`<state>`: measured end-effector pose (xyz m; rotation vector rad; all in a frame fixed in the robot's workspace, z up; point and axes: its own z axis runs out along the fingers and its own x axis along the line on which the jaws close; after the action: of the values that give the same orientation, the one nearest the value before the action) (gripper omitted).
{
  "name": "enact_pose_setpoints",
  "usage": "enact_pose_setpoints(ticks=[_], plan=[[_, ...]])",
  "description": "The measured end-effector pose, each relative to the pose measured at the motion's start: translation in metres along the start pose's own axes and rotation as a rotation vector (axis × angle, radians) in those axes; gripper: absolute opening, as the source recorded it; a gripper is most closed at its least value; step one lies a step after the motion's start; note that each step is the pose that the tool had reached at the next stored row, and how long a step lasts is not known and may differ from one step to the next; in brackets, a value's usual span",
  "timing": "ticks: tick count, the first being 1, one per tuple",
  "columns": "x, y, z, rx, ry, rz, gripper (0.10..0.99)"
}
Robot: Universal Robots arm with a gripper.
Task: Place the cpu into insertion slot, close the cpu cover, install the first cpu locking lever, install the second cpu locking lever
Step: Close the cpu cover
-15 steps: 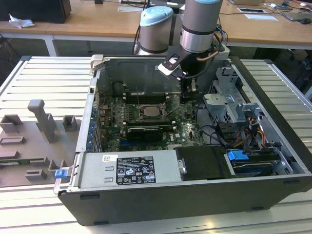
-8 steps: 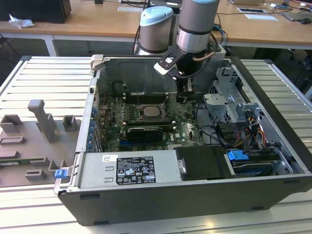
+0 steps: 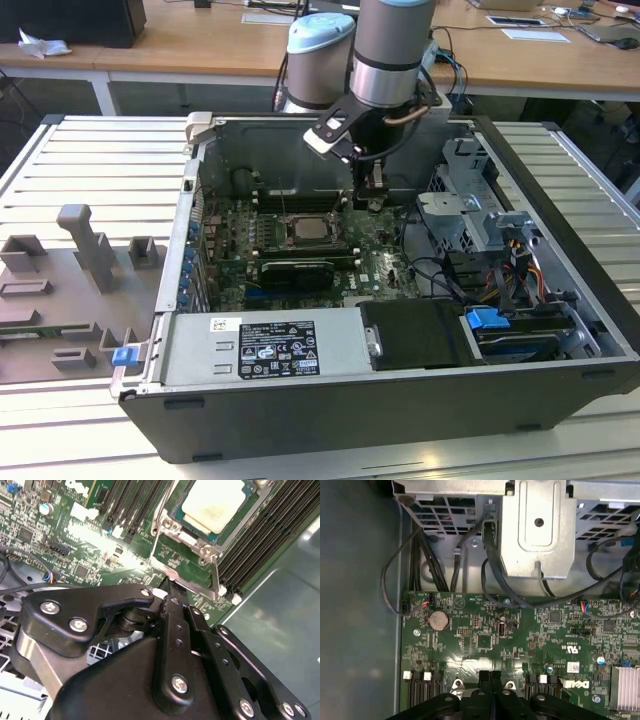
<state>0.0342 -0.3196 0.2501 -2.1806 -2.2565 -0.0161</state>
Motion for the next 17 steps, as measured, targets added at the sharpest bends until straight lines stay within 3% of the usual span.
enact_pose_setpoints(ticks=[17], plan=[[0.0013, -0.0383, 0.0005, 0.0, 0.0, 0.0, 0.106]])
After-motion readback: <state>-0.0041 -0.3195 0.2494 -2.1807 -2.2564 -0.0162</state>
